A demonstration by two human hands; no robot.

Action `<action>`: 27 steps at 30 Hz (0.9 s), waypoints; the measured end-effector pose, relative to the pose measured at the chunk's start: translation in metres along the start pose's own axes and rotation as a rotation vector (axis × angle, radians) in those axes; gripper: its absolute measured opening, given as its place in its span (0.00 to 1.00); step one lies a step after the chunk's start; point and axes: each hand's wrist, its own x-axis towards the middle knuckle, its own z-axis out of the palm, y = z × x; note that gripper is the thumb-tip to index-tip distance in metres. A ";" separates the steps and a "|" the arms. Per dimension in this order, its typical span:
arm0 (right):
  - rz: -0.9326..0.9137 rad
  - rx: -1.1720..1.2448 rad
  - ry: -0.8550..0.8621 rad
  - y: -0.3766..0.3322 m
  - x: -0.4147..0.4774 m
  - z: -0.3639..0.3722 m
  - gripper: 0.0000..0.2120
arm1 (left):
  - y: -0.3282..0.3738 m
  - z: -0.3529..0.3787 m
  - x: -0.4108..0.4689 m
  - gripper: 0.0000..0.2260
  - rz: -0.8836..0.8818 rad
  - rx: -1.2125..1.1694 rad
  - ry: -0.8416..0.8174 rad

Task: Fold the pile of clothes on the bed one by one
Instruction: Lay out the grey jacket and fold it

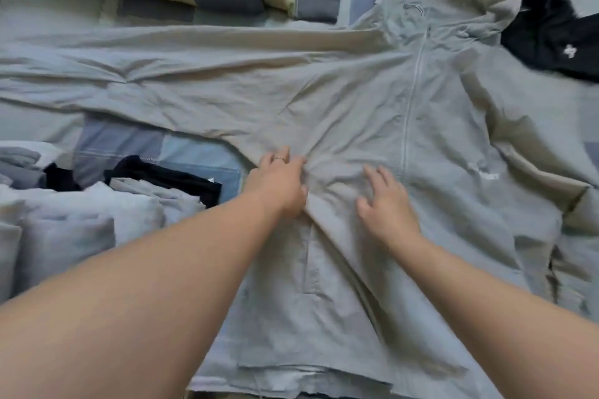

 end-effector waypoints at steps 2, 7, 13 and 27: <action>0.098 -0.144 -0.154 0.027 -0.021 0.013 0.36 | 0.006 0.036 -0.025 0.28 -0.010 0.000 0.052; -0.336 0.056 -0.502 0.031 -0.080 0.048 0.25 | -0.015 0.101 -0.085 0.34 -0.008 0.060 0.040; -0.023 0.033 -0.039 0.039 -0.115 0.086 0.33 | -0.052 0.145 -0.130 0.33 0.094 0.150 0.048; 0.098 -0.014 -0.100 0.046 -0.227 0.145 0.32 | -0.084 0.219 -0.192 0.15 0.340 0.403 0.380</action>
